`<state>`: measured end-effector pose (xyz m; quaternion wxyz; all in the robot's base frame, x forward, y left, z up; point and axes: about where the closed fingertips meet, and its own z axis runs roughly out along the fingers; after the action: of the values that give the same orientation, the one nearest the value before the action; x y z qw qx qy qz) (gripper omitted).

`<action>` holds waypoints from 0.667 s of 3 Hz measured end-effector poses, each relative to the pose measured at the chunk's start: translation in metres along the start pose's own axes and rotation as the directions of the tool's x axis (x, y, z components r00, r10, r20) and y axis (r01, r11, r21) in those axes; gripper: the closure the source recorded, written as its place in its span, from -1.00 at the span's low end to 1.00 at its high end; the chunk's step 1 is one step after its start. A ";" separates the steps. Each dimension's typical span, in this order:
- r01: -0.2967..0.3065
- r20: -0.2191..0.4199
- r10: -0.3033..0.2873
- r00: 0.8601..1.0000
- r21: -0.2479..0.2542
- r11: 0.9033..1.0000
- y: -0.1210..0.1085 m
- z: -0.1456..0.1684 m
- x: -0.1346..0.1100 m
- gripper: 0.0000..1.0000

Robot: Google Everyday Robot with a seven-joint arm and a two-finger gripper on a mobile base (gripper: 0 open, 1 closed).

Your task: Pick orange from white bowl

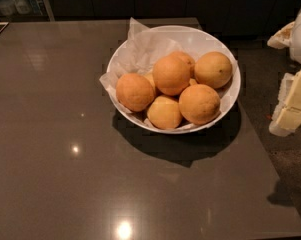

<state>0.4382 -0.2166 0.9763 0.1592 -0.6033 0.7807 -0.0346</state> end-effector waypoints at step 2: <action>-0.005 -0.012 0.005 1.000 -0.006 1.000 -0.003 -0.004 -0.007 -1.00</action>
Offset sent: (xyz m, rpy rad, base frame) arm 0.0065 0.0110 0.0087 -0.0229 0.0522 -0.0141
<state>0.4416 -0.2114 0.9822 0.1530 -0.6017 0.7831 -0.0355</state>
